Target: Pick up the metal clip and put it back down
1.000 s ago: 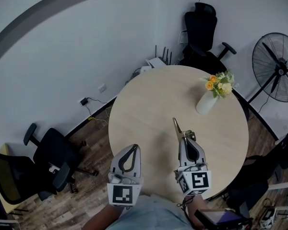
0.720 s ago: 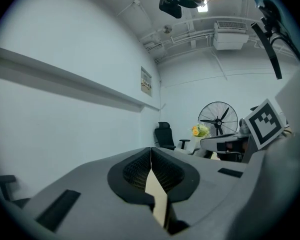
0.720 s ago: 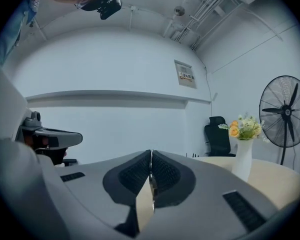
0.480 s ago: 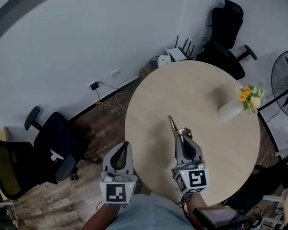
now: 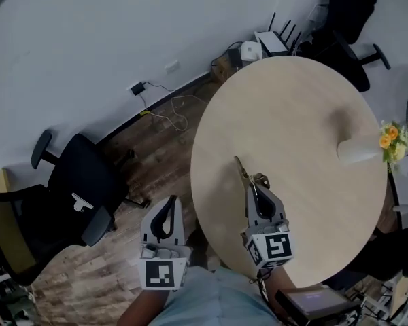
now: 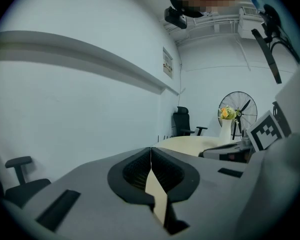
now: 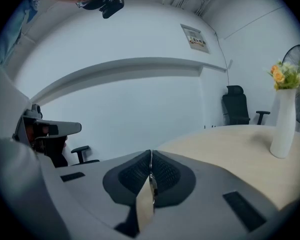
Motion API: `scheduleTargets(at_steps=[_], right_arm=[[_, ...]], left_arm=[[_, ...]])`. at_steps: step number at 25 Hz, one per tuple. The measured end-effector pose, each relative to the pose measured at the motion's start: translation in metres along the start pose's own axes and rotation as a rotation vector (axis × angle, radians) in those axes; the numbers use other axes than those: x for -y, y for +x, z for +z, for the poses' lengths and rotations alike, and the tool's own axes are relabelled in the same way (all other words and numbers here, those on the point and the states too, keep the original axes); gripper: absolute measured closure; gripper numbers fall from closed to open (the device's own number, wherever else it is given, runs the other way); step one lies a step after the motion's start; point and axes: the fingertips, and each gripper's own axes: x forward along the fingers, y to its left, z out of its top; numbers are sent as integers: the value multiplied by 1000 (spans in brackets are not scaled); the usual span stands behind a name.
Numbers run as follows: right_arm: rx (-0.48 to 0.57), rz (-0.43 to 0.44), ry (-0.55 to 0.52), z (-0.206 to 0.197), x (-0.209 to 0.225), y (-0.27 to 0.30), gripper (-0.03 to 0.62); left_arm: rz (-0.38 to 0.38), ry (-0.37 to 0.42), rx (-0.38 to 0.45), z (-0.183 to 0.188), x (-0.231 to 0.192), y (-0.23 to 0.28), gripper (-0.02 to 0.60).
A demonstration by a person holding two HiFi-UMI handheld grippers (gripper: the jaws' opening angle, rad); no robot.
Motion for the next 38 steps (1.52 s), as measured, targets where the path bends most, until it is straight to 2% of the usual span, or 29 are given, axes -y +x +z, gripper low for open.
scheduleTargets(at_steps=[10,20,26,31,38], right_arm=[[-101,-3,105,-76,14,56,546],[-108,-39,102,-89,26,70,542],[-79,-95,88,-79,44,60,542],[-27,-105,78,-60,46,38,542],[92,-124,56,-17,59,-34,542]], left_arm=[[-19,14,-107,-53,-23,44,561],[-40,12,-145,-71,-23,58,561],[-45,18,-125,-60,-16,54,561],[-62,42,-94,-45,1,40,561],[-115,84,4,-6,65,7,561]])
